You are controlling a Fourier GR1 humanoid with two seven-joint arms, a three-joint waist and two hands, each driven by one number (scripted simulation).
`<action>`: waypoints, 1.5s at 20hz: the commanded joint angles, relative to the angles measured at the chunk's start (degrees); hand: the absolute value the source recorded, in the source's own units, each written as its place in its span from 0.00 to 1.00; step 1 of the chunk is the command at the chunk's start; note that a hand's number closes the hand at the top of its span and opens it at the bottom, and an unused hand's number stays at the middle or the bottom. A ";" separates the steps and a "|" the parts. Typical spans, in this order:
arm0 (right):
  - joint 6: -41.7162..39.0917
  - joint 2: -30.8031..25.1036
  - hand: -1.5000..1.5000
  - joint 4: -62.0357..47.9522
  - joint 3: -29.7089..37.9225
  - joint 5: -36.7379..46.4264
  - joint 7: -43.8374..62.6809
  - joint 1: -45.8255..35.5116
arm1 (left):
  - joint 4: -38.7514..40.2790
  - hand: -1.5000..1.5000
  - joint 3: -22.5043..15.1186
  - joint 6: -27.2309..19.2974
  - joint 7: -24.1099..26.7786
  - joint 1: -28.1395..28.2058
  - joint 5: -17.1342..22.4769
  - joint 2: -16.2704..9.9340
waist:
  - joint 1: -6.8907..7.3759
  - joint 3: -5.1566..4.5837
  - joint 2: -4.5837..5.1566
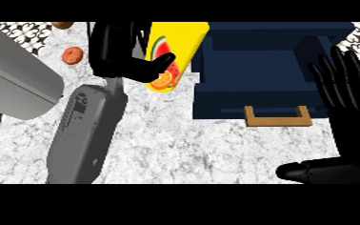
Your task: Pick up the cup, place it into the drawer and close the drawer
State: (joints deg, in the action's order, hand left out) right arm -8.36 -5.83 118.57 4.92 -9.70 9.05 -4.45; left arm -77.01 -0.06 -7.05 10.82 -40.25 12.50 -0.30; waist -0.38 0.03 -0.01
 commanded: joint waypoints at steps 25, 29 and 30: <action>-0.14 1.06 0.00 -2.89 -1.43 1.05 -1.03 -2.21 | 41.14 1.00 -14.97 -16.57 7.34 -29.75 12.88 0.30 | -2.11 0.00 0.56; -0.25 1.42 0.00 -1.42 -1.70 1.87 -2.04 0.29 | 46.44 1.00 -17.04 -15.45 7.87 -31.43 15.61 0.30 | -2.74 0.01 0.62; -0.98 0.47 0.00 -2.04 0.06 -0.16 -2.08 -0.92 | 45.74 1.00 -19.53 -15.27 8.96 -29.74 16.82 0.30 | -2.62 0.02 0.56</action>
State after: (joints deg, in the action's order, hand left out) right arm -9.31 -5.71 116.38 5.08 -9.66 7.48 -5.52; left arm -34.58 -15.47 -22.23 17.96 -70.01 26.08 0.00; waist -2.67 0.04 0.53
